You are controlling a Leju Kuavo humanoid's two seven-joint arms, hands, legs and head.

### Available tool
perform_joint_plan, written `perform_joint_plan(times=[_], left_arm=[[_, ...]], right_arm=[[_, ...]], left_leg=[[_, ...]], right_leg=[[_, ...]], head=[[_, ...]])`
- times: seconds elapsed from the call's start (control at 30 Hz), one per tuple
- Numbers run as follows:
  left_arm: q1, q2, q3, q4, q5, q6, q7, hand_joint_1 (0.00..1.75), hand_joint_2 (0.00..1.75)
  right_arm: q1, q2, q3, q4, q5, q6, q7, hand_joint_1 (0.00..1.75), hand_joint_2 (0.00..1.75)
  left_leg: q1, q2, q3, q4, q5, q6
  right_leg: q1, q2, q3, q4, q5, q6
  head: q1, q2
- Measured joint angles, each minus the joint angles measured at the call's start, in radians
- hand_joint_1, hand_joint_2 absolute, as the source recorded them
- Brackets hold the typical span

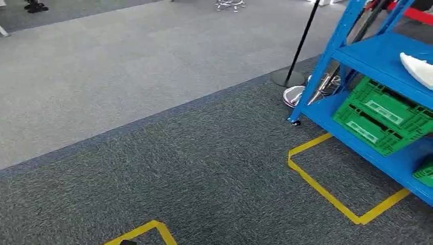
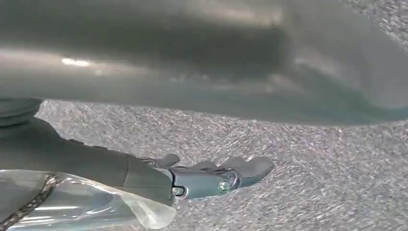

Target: Take the parts from the cabinet and place them on the table.

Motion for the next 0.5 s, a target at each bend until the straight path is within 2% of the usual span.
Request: perform_joint_plan(times=[0.03, 0.13, 0.17, 0.2, 0.23, 0.27, 0.3, 0.33, 0.37, 0.4, 0.47, 0.5], left_arm=[[0.000, 0.000, 0.000, 0.000, -0.001, 0.000, 0.000, 0.00, 0.00], [-0.008, 0.001, 0.000, 0.000, -0.004, 0.000, 0.000, 0.00, 0.00], [-0.009, 0.001, 0.001, 0.000, -0.007, 0.000, 0.000, 0.00, 0.00], [-0.009, 0.001, 0.001, 0.000, -0.008, 0.000, -0.001, 0.00, 0.00], [-0.008, 0.001, 0.001, 0.000, -0.010, 0.000, -0.001, 0.00, 0.00], [-0.005, 0.001, 0.002, 0.000, -0.010, 0.000, -0.001, 0.00, 0.00], [-0.002, 0.001, 0.003, 0.000, -0.010, 0.000, -0.001, 0.00, 0.00], [0.001, 0.001, 0.006, 0.000, -0.010, 0.000, 0.000, 0.00, 0.00], [0.003, 0.001, 0.007, 0.000, -0.010, 0.000, 0.000, 0.00, 0.00], [0.003, 0.001, 0.008, 0.000, -0.011, 0.000, -0.001, 0.00, 0.00], [0.002, 0.001, 0.008, 0.000, -0.013, 0.000, 0.000, 0.00, 0.00], [0.002, 0.003, 0.010, 0.000, -0.013, 0.000, 0.000, 0.00, 0.00]], right_arm=[[-0.004, 0.000, 0.000, 0.000, 0.003, 0.006, -0.003, 0.00, 0.00], [0.007, 0.000, -0.003, 0.000, 0.011, 0.026, -0.013, 0.00, 0.00], [0.010, 0.001, -0.004, 0.000, 0.013, 0.030, -0.015, 0.00, 0.00], [0.009, 0.000, -0.006, 0.000, 0.014, 0.031, -0.015, 0.00, 0.00], [0.006, 0.000, -0.008, -0.001, 0.014, 0.031, -0.016, 0.00, 0.00], [0.001, 0.000, -0.010, -0.002, 0.014, 0.031, -0.016, 0.00, 0.00], [-0.001, 0.000, -0.011, -0.002, 0.014, 0.031, -0.016, 0.00, 0.00], [-0.001, 0.001, -0.011, -0.002, 0.014, 0.032, -0.016, 0.00, 0.00], [0.001, 0.001, -0.011, -0.002, 0.014, 0.034, -0.015, 0.00, 0.00], [0.004, 0.001, -0.011, -0.002, 0.014, 0.035, -0.016, 0.00, 0.00], [0.005, 0.003, -0.012, -0.002, 0.014, 0.040, -0.016, 0.00, 0.00], [0.005, 0.003, -0.012, -0.002, 0.015, 0.041, -0.016, 0.00, 0.00]], left_leg=[[-0.002, 0.009, 0.002, 0.003, -0.006, -0.005], [0.001, 0.037, 0.018, 0.004, -0.018, -0.015], [0.006, 0.007, 0.020, 0.013, -0.028, -0.025], [0.008, -0.039, 0.003, 0.053, -0.052, -0.029], [0.010, -0.062, -0.035, 0.129, -0.088, -0.031], [0.011, -0.073, -0.083, 0.222, -0.126, -0.032], [0.011, -0.078, -0.129, 0.305, -0.149, -0.032], [0.011, -0.081, -0.158, 0.346, -0.148, -0.030], [0.010, -0.082, -0.164, 0.335, -0.119, -0.026], [0.010, -0.084, -0.151, 0.285, -0.071, -0.020], [0.006, -0.104, -0.093, 0.109, 0.045, -0.003], [0.001, -0.130, -0.075, 0.062, 0.055, 0.005]], right_leg=[[-0.005, 0.018, 0.005, 0.000, 0.002, -0.023], [-0.003, 0.047, 0.010, -0.001, -0.005, -0.040], [-0.008, 0.054, 0.014, -0.003, -0.004, -0.045], [-0.008, 0.062, 0.018, -0.003, -0.007, -0.051], [-0.008, 0.073, 0.020, -0.003, -0.009, -0.054], [-0.007, 0.086, 0.022, -0.003, -0.012, -0.058], [-0.006, 0.101, 0.026, -0.003, -0.014, -0.061], [-0.004, 0.113, 0.031, -0.003, -0.017, -0.063], [-0.003, 0.127, 0.039, -0.003, -0.022, -0.063], [-0.002, 0.138, 0.047, -0.003, -0.027, -0.062], [-0.002, 0.157, 0.064, -0.003, -0.038, -0.060], [-0.001, 0.162, 0.059, -0.003, -0.044, -0.056]], head=[[-0.003, 0.000], [-0.003, 0.000], [-0.006, 0.000], [-0.011, 0.000], [-0.013, 0.000], [-0.013, 0.000], [-0.014, 0.000], [-0.015, 0.000], [-0.014, 0.000], [-0.014, 0.000], [-0.014, 0.000], [-0.015, 0.000]])
